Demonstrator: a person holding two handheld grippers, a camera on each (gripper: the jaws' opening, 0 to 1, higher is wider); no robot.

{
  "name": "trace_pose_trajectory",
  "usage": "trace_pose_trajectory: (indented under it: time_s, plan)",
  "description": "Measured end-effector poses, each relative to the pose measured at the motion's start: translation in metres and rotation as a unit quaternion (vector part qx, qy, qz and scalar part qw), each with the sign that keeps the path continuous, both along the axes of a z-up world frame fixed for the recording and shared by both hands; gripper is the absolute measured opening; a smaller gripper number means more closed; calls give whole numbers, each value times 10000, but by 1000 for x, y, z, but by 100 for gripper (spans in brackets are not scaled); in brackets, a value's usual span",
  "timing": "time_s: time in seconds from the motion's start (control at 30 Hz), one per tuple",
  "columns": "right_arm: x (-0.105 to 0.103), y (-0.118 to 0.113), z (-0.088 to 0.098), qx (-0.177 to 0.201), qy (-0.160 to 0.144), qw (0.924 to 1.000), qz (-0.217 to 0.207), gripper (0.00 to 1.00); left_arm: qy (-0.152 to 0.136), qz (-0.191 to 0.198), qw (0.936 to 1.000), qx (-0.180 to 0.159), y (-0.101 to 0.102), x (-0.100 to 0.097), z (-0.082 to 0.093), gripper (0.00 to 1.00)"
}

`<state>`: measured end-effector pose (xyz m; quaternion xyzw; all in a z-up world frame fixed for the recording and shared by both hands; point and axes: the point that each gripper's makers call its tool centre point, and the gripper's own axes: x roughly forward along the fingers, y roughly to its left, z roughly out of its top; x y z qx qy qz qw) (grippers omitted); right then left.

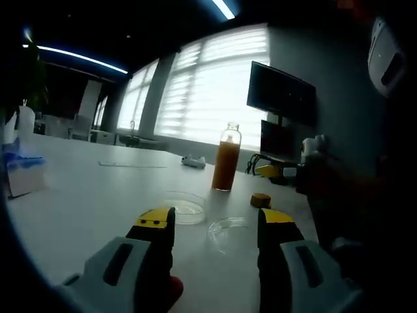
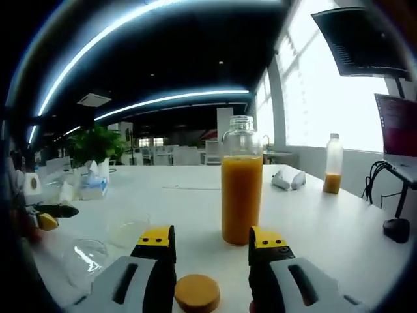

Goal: Open the Petri dish lid, place the lid on the table, pour the liquid culture medium into the Petri dish, pick up the Petri dish lid from the table, and close the Petri dish

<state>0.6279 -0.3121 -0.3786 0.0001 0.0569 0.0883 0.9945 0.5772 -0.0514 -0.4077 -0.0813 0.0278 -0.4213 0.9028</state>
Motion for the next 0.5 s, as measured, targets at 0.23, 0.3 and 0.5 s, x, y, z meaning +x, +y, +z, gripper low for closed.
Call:
trace_pose_trajectory:
  time_s: [0.23, 0.3, 0.5]
  plan:
    - [16, -3, 17, 38, -148, 9998, -85, 44, 12, 19, 10000, -2, 0, 0, 0, 42]
    - [20, -4, 22, 45, -194, 9997, -125, 45, 15, 18, 10000, 0, 0, 0, 0, 42]
    - [36, -7, 36, 67, -332, 9993, -155, 46, 40, 20, 10000, -24, 1, 1, 0, 42]
